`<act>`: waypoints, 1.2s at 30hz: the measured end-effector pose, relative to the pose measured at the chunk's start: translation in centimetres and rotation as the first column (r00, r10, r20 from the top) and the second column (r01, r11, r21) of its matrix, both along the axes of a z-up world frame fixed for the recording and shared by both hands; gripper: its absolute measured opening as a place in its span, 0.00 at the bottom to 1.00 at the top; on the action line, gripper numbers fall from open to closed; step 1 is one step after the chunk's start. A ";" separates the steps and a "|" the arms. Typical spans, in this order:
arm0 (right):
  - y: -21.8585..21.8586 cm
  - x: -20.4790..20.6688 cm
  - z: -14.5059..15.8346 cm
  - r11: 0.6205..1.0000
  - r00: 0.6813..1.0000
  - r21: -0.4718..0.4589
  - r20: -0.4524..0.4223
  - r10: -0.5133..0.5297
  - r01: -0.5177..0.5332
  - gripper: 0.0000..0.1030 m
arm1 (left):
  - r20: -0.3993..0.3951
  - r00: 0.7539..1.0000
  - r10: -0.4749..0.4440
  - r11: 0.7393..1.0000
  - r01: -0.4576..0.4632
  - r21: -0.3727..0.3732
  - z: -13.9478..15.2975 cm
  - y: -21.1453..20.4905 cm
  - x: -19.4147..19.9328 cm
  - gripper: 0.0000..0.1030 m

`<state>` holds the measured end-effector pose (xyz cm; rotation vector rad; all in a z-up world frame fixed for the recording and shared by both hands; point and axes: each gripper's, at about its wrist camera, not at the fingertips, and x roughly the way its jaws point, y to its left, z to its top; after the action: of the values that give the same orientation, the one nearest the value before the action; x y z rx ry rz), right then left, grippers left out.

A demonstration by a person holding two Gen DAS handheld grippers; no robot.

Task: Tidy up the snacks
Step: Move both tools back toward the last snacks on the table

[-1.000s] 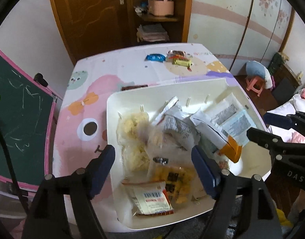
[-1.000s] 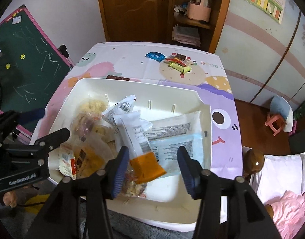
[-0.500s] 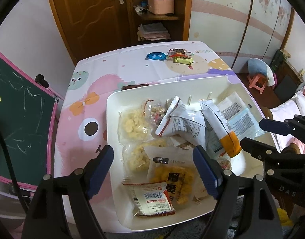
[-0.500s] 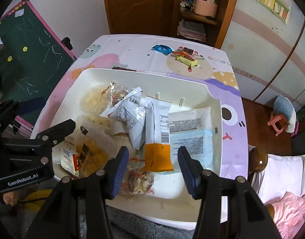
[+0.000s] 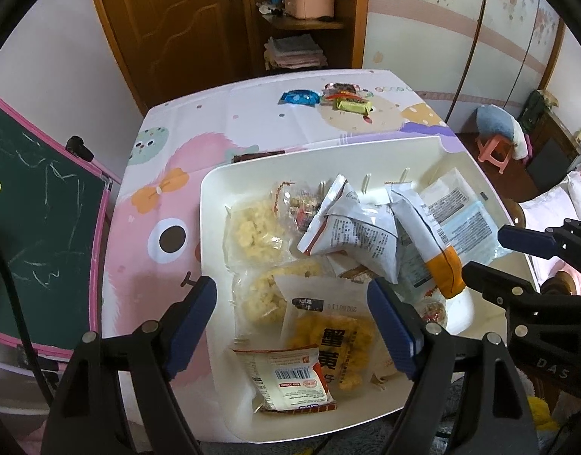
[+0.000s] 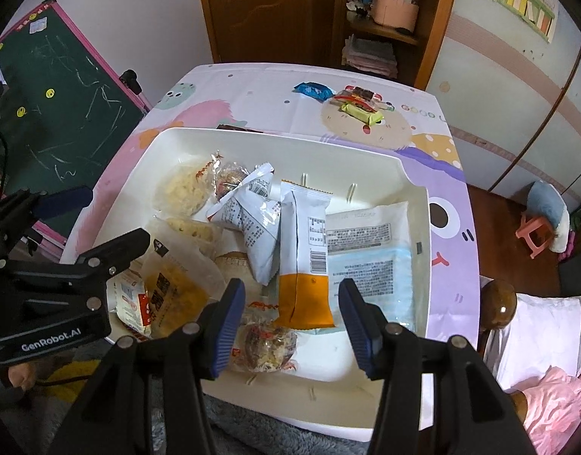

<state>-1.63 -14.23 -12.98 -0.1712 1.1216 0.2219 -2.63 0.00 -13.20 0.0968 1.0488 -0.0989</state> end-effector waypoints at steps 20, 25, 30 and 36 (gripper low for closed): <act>-2.0 3.5 -0.1 0.998 0.999 0.055 0.007 -0.037 0.037 0.50 | 0.032 0.999 0.024 1.000 -0.024 0.008 1.7 1.2 5.6 0.79; -3.2 5.6 1.6 0.993 0.998 0.113 0.037 -0.045 0.040 0.50 | 0.069 0.997 0.036 0.999 -0.037 0.012 3.6 2.3 9.3 0.84; -4.5 9.1 4.1 0.991 0.993 0.124 0.095 -0.070 0.058 0.50 | 0.076 0.997 0.025 0.999 -0.026 0.020 5.0 2.9 12.9 0.87; -6.4 15.7 6.8 0.986 0.981 0.133 0.150 -0.125 0.105 0.52 | -0.048 0.999 0.025 1.000 -0.026 -0.012 4.0 3.5 18.8 0.88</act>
<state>14.06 -20.63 -6.13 -0.0123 0.9542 0.1710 16.15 3.46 -9.21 0.0700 1.0970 -0.0849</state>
